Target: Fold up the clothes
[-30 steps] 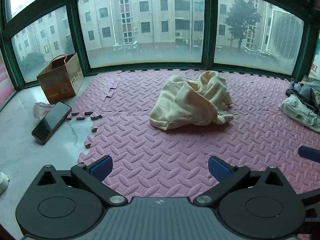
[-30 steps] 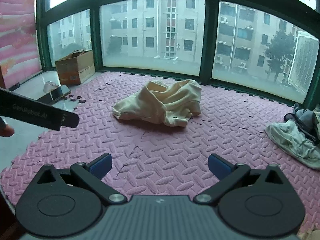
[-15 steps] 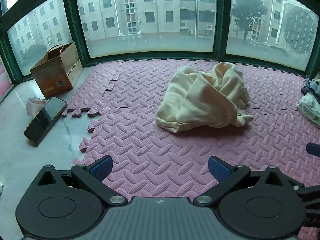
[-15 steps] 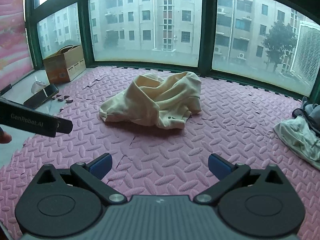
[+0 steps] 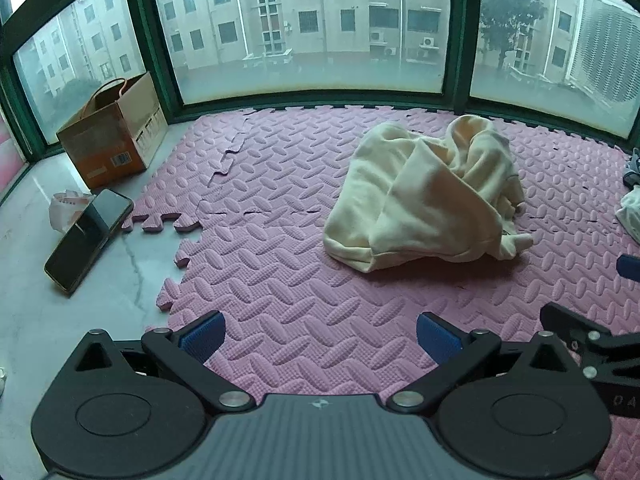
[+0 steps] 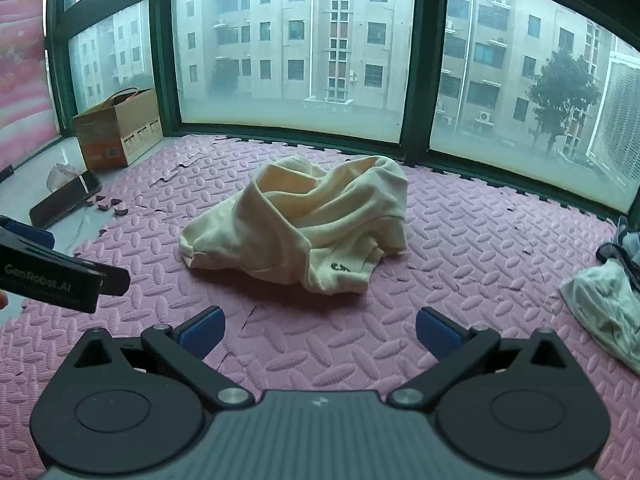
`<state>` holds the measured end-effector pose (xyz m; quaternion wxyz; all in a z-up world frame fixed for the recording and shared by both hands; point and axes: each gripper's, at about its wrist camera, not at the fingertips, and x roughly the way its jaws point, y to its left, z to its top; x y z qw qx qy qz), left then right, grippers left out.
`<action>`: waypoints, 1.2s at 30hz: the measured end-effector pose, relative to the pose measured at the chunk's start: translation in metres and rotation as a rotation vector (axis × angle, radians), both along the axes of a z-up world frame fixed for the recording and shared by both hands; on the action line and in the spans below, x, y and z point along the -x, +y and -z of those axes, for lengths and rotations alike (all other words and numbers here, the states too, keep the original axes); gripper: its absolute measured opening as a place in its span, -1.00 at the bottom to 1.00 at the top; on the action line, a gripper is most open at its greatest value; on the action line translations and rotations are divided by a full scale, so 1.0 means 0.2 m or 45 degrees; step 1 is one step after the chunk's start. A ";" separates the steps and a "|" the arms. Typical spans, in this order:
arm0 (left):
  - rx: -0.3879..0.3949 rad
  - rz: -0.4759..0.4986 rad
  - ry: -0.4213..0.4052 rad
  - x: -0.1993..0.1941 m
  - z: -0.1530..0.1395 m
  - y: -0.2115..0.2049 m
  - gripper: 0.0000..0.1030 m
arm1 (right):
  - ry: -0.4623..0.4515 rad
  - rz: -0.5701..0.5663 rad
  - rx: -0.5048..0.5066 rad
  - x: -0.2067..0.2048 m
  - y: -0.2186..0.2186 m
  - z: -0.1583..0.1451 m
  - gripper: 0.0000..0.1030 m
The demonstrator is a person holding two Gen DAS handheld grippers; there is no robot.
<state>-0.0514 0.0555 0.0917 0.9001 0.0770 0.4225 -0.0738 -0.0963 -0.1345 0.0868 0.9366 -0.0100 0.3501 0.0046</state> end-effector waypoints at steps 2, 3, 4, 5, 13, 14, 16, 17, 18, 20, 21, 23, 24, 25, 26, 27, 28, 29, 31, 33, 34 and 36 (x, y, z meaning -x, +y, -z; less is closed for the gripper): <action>-0.003 -0.007 0.007 -0.02 0.01 0.00 1.00 | 0.010 -0.006 -0.001 -0.04 -0.01 0.01 0.93; -0.005 -0.010 0.010 -0.03 0.02 0.00 1.00 | 0.014 -0.009 -0.004 -0.06 -0.01 0.02 0.92; -0.005 -0.014 0.012 -0.04 0.02 0.00 1.00 | 0.016 -0.010 -0.006 -0.08 -0.01 0.02 0.92; -0.005 -0.018 0.015 -0.06 0.02 0.00 1.00 | 0.018 -0.011 -0.008 -0.09 -0.01 0.03 0.91; -0.011 -0.046 0.034 -0.15 0.06 0.00 1.00 | 0.041 -0.007 -0.051 -0.22 -0.05 0.07 0.78; -0.010 -0.047 0.035 -0.16 0.06 0.00 1.00 | 0.044 -0.009 -0.053 -0.24 -0.05 0.07 0.76; -0.011 -0.052 0.036 -0.18 0.07 -0.02 1.00 | 0.048 -0.014 -0.047 -0.27 -0.05 0.08 0.70; -0.013 -0.056 0.038 -0.20 0.07 -0.02 1.00 | 0.050 -0.017 -0.044 -0.28 -0.05 0.08 0.65; -0.014 -0.059 0.039 -0.21 0.07 -0.02 1.00 | 0.050 -0.021 -0.039 -0.29 -0.05 0.08 0.62; -0.014 -0.067 0.044 -0.23 0.07 -0.02 1.00 | 0.054 -0.028 -0.028 -0.32 -0.04 0.09 0.59; -0.014 -0.070 0.046 -0.24 0.08 -0.03 1.00 | 0.055 -0.032 -0.027 -0.33 -0.04 0.10 0.55; -0.011 -0.076 0.050 -0.26 0.08 -0.02 1.00 | 0.062 -0.044 -0.032 -0.36 -0.03 0.10 0.49; -0.012 -0.075 0.050 -0.26 0.08 -0.02 1.00 | 0.063 -0.048 -0.031 -0.37 -0.03 0.11 0.48; -0.013 -0.074 0.051 -0.26 0.08 -0.02 1.00 | 0.063 -0.054 -0.026 -0.38 -0.02 0.11 0.48; -0.015 -0.073 0.052 -0.27 0.08 -0.02 1.00 | 0.064 -0.059 -0.020 -0.39 -0.01 0.11 0.48; -0.019 -0.073 0.050 -0.27 0.08 -0.02 1.00 | 0.064 -0.064 -0.015 -0.41 -0.01 0.11 0.47; -0.021 -0.074 0.050 -0.28 0.08 -0.02 1.00 | 0.065 -0.069 -0.011 -0.42 0.00 0.12 0.45; -0.024 -0.075 0.049 -0.28 0.08 -0.02 1.00 | 0.072 -0.076 -0.010 -0.43 0.01 0.12 0.38; -0.019 -0.081 0.049 -0.29 0.08 -0.01 1.00 | 0.084 -0.094 -0.014 -0.45 0.02 0.13 0.24; -0.016 -0.090 0.049 -0.29 0.08 0.01 1.00 | 0.086 -0.109 -0.007 -0.47 0.04 0.14 0.17; -0.014 -0.094 0.049 -0.29 0.08 0.01 1.00 | 0.087 -0.113 -0.004 -0.48 0.04 0.14 0.16; -0.008 -0.102 0.048 -0.30 0.08 0.03 1.00 | 0.095 -0.124 -0.008 -0.49 0.06 0.15 -0.12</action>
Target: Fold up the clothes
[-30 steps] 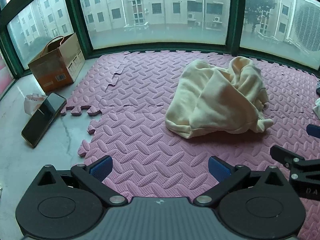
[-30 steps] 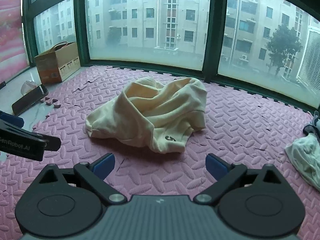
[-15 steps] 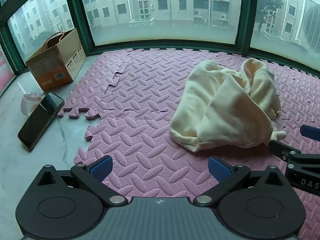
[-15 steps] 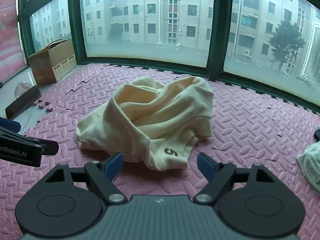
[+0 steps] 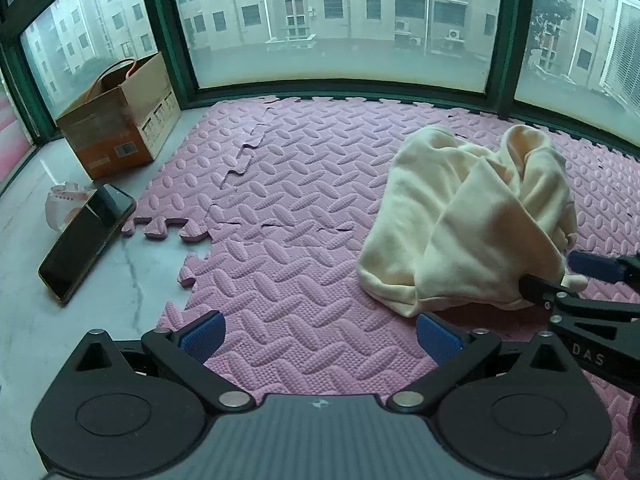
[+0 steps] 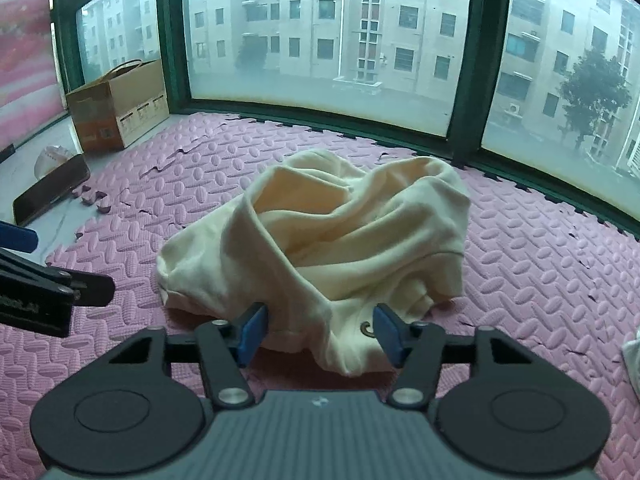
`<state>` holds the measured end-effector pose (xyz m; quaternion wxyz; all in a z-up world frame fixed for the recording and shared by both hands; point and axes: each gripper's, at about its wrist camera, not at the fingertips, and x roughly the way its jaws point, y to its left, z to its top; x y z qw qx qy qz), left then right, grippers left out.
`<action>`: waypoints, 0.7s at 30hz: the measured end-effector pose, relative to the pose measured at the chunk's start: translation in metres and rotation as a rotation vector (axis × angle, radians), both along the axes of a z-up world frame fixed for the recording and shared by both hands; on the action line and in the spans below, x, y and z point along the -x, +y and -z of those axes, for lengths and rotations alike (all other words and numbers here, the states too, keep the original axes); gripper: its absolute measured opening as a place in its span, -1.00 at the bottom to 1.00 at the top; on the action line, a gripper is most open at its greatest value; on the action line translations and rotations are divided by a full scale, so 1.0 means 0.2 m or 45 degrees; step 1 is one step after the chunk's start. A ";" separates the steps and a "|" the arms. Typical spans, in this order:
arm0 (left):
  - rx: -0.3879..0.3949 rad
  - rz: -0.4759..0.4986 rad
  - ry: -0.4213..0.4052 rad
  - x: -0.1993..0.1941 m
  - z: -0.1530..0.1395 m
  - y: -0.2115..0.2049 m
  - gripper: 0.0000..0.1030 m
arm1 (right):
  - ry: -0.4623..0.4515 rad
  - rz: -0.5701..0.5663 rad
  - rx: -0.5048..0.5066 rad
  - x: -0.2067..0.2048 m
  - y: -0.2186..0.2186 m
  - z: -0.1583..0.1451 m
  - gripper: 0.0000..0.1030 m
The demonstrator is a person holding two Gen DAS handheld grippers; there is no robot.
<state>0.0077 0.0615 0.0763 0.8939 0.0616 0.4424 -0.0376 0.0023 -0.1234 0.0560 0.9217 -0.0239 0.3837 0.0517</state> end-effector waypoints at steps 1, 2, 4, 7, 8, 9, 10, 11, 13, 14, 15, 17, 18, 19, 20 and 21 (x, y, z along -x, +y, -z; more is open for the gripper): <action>0.001 -0.002 -0.002 0.00 0.00 0.01 1.00 | 0.015 -0.006 -0.014 -0.01 0.00 0.01 -0.21; -0.001 -0.002 -0.007 0.00 -0.01 0.01 1.00 | 0.029 -0.004 -0.024 -0.02 0.00 0.01 -0.38; -0.006 -0.002 -0.019 0.01 -0.02 0.03 1.00 | 0.045 -0.013 -0.053 -0.02 0.00 0.02 -0.67; -0.011 -0.001 -0.036 0.02 -0.03 0.05 1.00 | 0.034 -0.032 -0.065 0.01 0.01 0.02 -0.83; -0.005 -0.005 -0.040 0.03 -0.04 0.07 1.00 | 0.024 -0.039 -0.055 0.03 0.02 0.02 -0.84; 0.001 -0.009 -0.044 0.04 -0.05 0.08 1.00 | 0.013 -0.055 -0.045 0.06 0.03 0.00 -0.84; 0.007 -0.013 -0.048 0.04 -0.06 0.09 1.00 | 0.001 -0.073 -0.038 0.09 0.05 -0.01 -0.84; 0.015 -0.017 -0.053 0.05 -0.07 0.11 1.00 | -0.007 -0.089 -0.037 0.12 0.06 -0.02 -0.85; 0.024 -0.014 -0.057 0.07 -0.09 0.12 1.00 | -0.014 -0.126 -0.050 0.19 0.08 -0.06 -0.85; 0.031 -0.001 -0.064 0.09 -0.10 0.13 1.00 | -0.014 -0.143 -0.053 0.23 0.10 -0.07 -0.85; 0.037 0.011 -0.071 0.11 -0.11 0.13 1.00 | -0.016 -0.163 -0.056 0.27 0.11 -0.09 -0.85; 0.033 0.029 -0.086 0.15 -0.14 0.14 1.00 | -0.020 -0.209 -0.062 0.36 0.15 -0.11 -0.85; 0.038 0.040 -0.092 0.17 -0.15 0.14 1.00 | -0.017 -0.233 -0.068 0.41 0.17 -0.12 -0.85; 0.045 0.052 -0.098 0.19 -0.16 0.13 1.00 | -0.014 -0.258 -0.075 0.46 0.19 -0.13 -0.85; 0.055 0.069 -0.100 0.22 -0.17 0.13 1.00 | -0.012 -0.283 -0.082 0.51 0.21 -0.14 -0.86; 0.060 0.089 -0.100 0.25 -0.17 0.12 1.00 | -0.007 -0.304 -0.085 0.55 0.23 -0.14 -0.86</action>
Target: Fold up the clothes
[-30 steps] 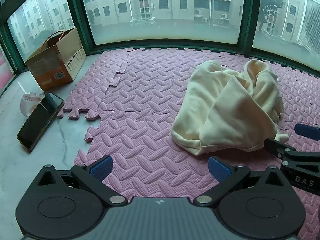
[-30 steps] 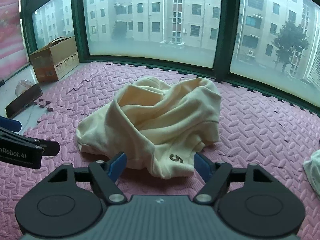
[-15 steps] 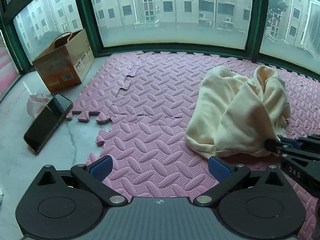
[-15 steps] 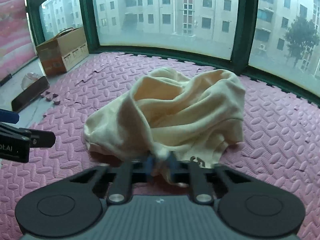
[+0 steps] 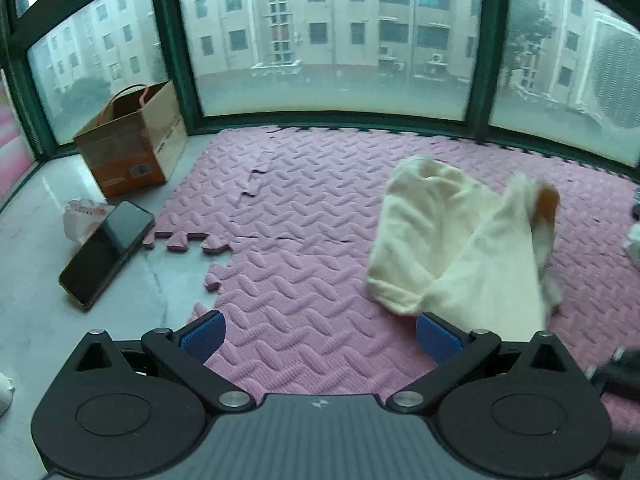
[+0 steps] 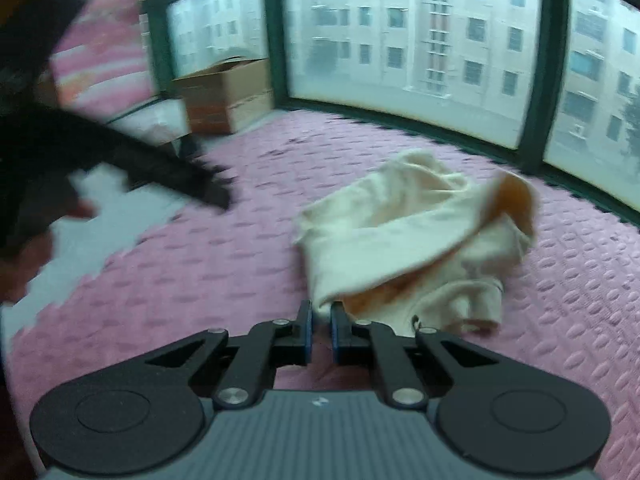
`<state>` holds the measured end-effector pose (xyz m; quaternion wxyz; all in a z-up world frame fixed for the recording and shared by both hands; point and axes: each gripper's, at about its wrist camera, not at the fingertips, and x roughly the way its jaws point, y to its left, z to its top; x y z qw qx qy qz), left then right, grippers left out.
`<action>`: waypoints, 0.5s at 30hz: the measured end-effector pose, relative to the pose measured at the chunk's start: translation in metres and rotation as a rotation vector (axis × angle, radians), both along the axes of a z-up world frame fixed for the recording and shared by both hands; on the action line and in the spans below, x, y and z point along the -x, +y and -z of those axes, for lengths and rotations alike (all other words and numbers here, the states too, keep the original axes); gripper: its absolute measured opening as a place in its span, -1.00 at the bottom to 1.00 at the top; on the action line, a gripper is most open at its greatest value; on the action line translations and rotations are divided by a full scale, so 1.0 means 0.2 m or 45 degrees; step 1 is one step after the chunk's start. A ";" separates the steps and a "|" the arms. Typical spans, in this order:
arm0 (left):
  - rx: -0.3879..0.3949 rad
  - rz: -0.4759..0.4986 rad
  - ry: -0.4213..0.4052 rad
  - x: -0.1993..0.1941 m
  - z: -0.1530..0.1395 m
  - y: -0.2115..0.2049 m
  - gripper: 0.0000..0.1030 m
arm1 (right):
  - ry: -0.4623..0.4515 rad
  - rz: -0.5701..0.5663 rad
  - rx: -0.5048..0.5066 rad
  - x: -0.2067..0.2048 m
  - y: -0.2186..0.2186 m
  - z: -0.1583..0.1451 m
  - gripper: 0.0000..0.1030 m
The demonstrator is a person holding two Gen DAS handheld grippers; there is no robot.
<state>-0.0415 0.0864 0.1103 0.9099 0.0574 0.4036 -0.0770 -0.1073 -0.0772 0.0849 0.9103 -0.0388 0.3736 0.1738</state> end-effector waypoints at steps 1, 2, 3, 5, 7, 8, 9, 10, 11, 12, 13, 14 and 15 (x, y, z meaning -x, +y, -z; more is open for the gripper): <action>-0.003 0.022 0.000 0.03 0.00 -0.01 1.00 | 0.009 -0.027 0.003 0.06 0.03 0.00 -0.87; -0.005 0.044 0.001 0.05 0.00 -0.02 1.00 | 0.024 -0.062 0.002 0.12 0.06 0.00 -0.87; -0.010 0.072 0.000 0.08 0.00 -0.04 1.00 | 0.041 -0.096 -0.006 0.18 0.08 0.00 -0.87; -0.019 0.126 0.006 0.14 0.01 -0.08 1.00 | 0.075 -0.169 -0.012 0.30 0.13 0.01 -0.87; -0.030 0.175 0.012 0.19 0.03 -0.11 1.00 | 0.106 -0.246 -0.012 0.42 0.19 0.01 -0.87; -0.036 0.197 0.015 0.21 0.04 -0.13 1.00 | 0.122 -0.282 -0.028 0.48 0.21 0.01 -0.86; -0.037 0.221 0.021 0.23 0.06 -0.15 1.00 | 0.129 -0.308 -0.037 0.53 0.23 0.00 -0.84; -0.038 0.245 0.028 0.26 0.07 -0.17 1.00 | 0.131 -0.334 -0.039 0.57 0.25 -0.01 -0.82; -0.035 0.260 0.040 0.27 0.09 -0.18 1.00 | 0.134 -0.354 -0.043 0.61 0.26 -0.03 -0.74; -0.031 0.279 0.055 0.29 0.10 -0.21 1.00 | 0.138 -0.368 -0.050 0.63 0.26 -0.04 -0.71; -0.025 0.299 0.062 0.31 0.11 -0.22 1.00 | 0.135 -0.376 -0.057 0.66 0.25 -0.06 -0.69; -0.019 0.319 0.069 0.32 0.12 -0.24 1.00 | 0.121 -0.378 -0.056 0.68 0.24 -0.08 -0.59; -0.012 0.341 0.073 0.34 0.12 -0.26 1.00 | 0.107 -0.376 -0.048 0.69 0.22 -0.10 -0.52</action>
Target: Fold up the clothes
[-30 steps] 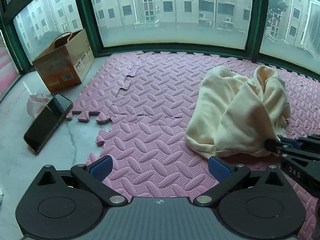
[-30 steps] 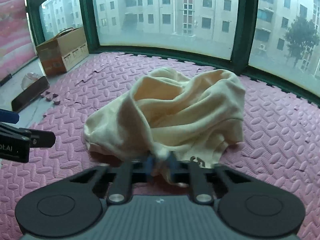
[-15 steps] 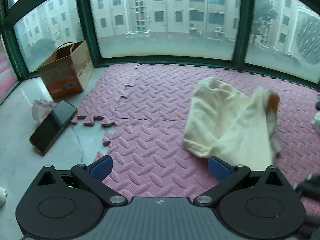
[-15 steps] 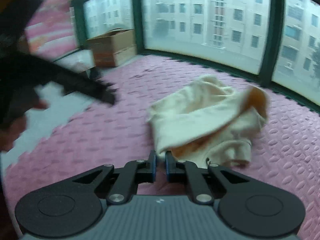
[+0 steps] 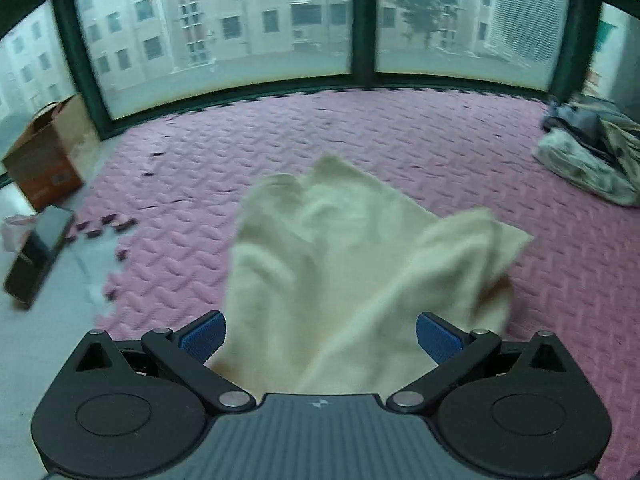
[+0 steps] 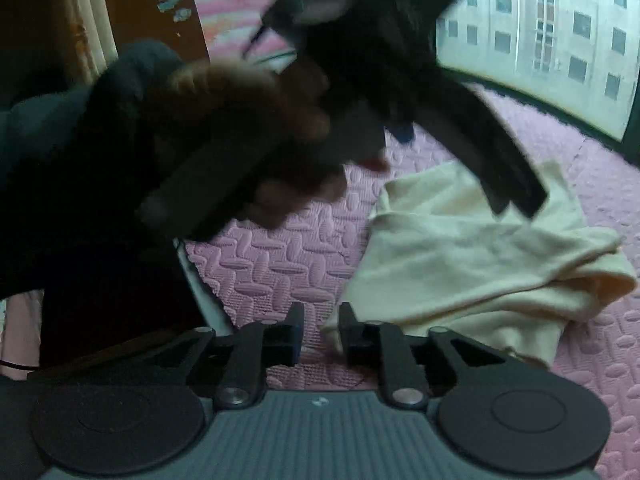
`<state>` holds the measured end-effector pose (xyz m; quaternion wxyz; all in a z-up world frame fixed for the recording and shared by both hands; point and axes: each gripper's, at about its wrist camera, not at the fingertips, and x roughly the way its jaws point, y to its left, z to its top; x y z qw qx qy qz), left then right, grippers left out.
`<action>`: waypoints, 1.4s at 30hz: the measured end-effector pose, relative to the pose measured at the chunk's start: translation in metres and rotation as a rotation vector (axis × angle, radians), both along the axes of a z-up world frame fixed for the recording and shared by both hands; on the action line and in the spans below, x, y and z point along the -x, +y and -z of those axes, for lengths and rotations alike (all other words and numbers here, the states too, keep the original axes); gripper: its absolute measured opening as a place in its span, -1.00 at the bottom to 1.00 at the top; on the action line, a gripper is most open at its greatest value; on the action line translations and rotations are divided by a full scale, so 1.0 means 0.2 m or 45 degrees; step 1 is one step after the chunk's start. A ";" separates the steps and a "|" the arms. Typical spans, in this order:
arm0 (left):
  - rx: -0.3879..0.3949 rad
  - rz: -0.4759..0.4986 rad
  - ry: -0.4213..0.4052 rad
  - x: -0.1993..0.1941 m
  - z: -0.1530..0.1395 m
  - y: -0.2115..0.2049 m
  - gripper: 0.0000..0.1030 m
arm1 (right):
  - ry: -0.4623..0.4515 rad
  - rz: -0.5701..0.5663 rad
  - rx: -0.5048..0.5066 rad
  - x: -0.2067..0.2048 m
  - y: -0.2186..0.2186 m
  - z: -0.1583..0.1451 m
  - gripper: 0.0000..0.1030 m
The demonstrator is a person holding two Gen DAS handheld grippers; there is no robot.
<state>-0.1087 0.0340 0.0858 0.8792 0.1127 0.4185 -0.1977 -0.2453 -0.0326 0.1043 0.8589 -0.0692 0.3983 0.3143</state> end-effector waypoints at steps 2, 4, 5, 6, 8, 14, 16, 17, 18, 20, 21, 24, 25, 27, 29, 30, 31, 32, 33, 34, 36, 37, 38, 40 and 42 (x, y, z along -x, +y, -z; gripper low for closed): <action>0.015 0.043 0.010 0.02 0.00 -0.04 1.00 | -0.026 0.035 0.015 0.03 -0.07 -0.04 -0.46; 0.036 0.064 0.009 0.02 0.00 -0.07 1.00 | -0.031 0.093 0.021 0.03 -0.16 -0.07 -0.46; 0.054 0.075 0.004 0.01 -0.01 -0.09 1.00 | -0.035 0.125 0.027 0.03 -0.21 -0.08 -0.46; 0.061 0.096 -0.009 0.01 -0.02 -0.12 1.00 | -0.035 0.164 0.032 0.03 -0.26 -0.08 -0.45; 0.074 0.137 -0.036 0.01 -0.02 -0.18 0.99 | -0.022 0.255 0.034 0.01 -0.38 -0.08 -0.43; 0.052 0.244 -0.031 -0.03 0.03 -0.35 0.84 | -0.004 0.474 0.042 0.02 -0.67 -0.06 -0.40; 0.033 0.252 -0.024 -0.04 0.06 -0.39 0.74 | -0.009 0.524 0.044 0.02 -0.74 -0.05 -0.40; 0.023 0.252 -0.019 -0.04 0.08 -0.40 0.63 | -0.012 0.546 0.045 0.03 -0.78 -0.05 -0.38; 0.015 0.253 -0.013 -0.05 0.09 -0.42 0.50 | -0.016 0.565 0.048 0.02 -0.80 -0.04 -0.37; 0.021 0.259 0.006 -0.06 0.11 -0.42 0.31 | -0.023 0.598 0.056 0.01 -0.82 -0.02 -0.37; 0.025 0.262 0.017 -0.06 0.12 -0.42 0.10 | -0.024 0.610 0.058 0.00 -0.84 -0.02 -0.37; 0.032 0.271 0.018 -0.07 0.12 -0.39 -0.39 | -0.032 0.641 0.072 -0.04 -0.85 0.01 -0.37; 0.042 0.271 0.015 -0.07 0.12 -0.38 -0.40 | -0.037 0.646 0.072 -0.04 -0.85 0.01 -0.37; 0.067 0.273 0.009 -0.07 0.10 -0.34 -0.59 | -0.049 0.652 0.070 -0.05 -0.85 0.00 -0.37; 0.074 0.270 0.005 -0.06 0.08 -0.30 -0.70 | -0.068 0.646 0.079 -0.09 -0.83 0.00 -0.37; 0.074 0.265 0.001 -0.06 0.07 -0.27 -0.78 | -0.078 0.641 0.088 -0.10 -0.83 0.00 -0.37; 0.075 0.259 -0.003 -0.06 0.07 -0.25 -0.78 | -0.088 0.637 0.097 -0.12 -0.82 0.00 -0.37; 0.074 0.248 -0.006 -0.07 0.06 -0.23 -0.83 | -0.099 0.633 0.104 -0.15 -0.81 0.01 -0.37; 0.073 0.236 -0.009 -0.07 0.06 -0.20 -0.86 | -0.106 0.628 0.106 -0.18 -0.80 0.01 -0.37; 0.073 0.224 -0.010 -0.08 0.06 -0.18 -0.86 | -0.110 0.624 0.106 -0.21 -0.79 0.01 -0.37; 0.093 0.205 0.002 -0.09 0.05 -0.12 -0.86 | -0.119 0.611 0.112 -0.26 -0.76 0.01 -0.37; 0.110 0.205 0.017 -0.10 0.05 -0.10 -0.86 | -0.125 0.603 0.120 -0.28 -0.75 0.01 -0.37; 0.123 0.212 0.030 -0.10 0.04 -0.09 -0.86 | -0.139 0.593 0.140 -0.30 -0.73 0.01 -0.36; 0.150 0.227 0.054 -0.10 0.03 -0.08 -0.83 | -0.155 0.577 0.168 -0.35 -0.70 0.01 -0.36; 0.167 0.248 0.056 -0.09 0.02 -0.10 -0.56 | -0.152 0.573 0.162 -0.39 -0.70 0.01 -0.34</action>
